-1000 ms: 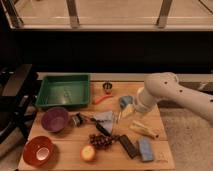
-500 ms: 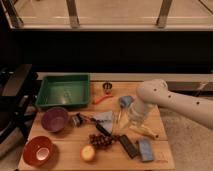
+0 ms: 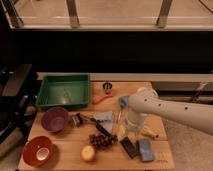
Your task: Place eraser in purple bowl
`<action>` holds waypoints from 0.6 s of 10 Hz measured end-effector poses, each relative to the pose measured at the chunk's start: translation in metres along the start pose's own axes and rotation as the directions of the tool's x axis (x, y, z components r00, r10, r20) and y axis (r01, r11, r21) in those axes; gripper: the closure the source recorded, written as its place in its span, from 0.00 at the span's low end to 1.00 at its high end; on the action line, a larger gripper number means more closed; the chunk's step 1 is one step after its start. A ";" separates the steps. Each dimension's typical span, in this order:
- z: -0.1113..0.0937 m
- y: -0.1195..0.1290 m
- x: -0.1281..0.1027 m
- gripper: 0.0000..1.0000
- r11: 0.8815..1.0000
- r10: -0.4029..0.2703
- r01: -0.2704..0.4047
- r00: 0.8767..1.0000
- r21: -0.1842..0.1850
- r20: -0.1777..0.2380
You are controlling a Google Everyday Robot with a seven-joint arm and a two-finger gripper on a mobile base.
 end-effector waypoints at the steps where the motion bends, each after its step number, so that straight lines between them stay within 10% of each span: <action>1: 0.011 0.003 -0.001 0.36 1.000 -0.006 0.006 1.000 0.011 -0.018; 6: 0.044 0.005 -0.003 0.43 0.998 -0.016 0.022 0.995 0.055 -0.099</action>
